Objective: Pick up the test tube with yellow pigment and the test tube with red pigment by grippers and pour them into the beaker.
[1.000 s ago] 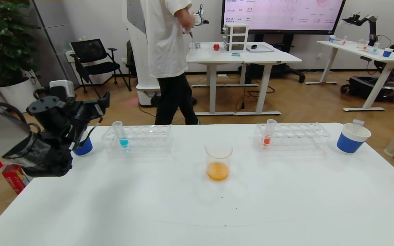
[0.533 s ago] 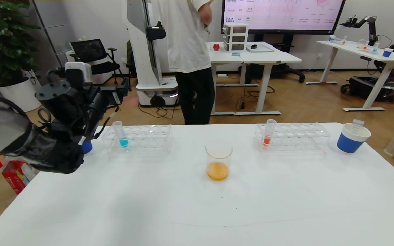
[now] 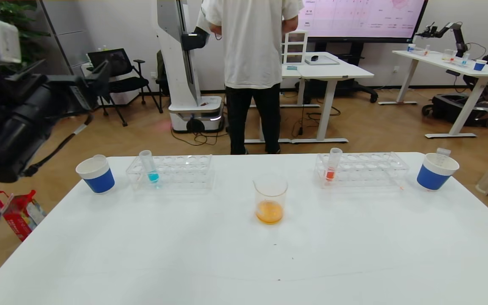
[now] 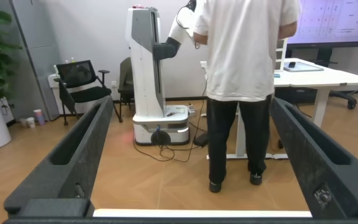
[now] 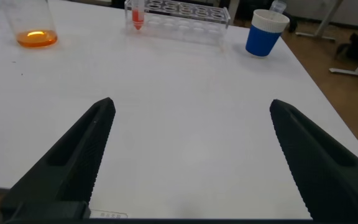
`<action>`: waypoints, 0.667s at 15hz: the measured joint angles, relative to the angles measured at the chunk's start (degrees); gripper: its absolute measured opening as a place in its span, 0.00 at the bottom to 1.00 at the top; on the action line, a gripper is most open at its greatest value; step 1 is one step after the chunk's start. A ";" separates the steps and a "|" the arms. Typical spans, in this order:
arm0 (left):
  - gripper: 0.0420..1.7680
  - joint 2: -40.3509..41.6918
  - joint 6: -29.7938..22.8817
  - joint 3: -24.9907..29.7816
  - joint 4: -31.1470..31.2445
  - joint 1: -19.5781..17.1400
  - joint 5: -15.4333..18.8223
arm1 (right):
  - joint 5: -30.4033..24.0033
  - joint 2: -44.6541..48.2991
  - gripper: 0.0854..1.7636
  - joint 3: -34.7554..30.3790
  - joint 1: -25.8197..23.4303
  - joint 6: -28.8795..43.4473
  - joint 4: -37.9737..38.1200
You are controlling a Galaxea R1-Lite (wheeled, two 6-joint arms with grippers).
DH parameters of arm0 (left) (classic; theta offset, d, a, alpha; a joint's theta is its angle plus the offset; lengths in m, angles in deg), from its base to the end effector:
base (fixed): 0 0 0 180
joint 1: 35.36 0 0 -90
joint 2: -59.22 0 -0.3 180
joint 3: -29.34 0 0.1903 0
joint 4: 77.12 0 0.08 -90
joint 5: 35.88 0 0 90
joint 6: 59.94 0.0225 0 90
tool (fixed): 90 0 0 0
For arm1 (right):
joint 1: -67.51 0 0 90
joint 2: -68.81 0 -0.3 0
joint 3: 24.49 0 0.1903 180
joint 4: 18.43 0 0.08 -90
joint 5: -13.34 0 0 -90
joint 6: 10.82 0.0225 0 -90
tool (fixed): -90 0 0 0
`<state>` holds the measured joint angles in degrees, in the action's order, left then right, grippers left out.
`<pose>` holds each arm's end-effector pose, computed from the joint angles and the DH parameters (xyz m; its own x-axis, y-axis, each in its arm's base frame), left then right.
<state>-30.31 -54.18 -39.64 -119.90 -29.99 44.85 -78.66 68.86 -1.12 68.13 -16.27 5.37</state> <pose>0.2695 -0.0217 0.2719 0.9246 0.0749 0.3734 -0.0936 0.9951 0.0323 -0.0229 0.0005 0.0747 0.9989 0.0457 -0.0066 -0.0461 0.9944 -0.0947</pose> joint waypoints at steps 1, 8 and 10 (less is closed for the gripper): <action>0.99 4.66 0.11 2.51 2.45 -0.10 0.05 | 0.00 0.00 0.98 0.00 0.00 0.02 0.00; 0.99 41.70 0.30 13.75 37.43 -0.30 0.18 | 0.00 0.00 0.98 0.00 0.00 0.02 0.00; 0.99 53.13 0.30 14.37 52.81 -0.33 -0.01 | 0.02 0.00 0.98 0.00 0.00 0.02 0.00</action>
<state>22.82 -53.88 -25.27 -67.09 -30.32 44.84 -78.63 68.86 -1.12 68.13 -16.24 5.37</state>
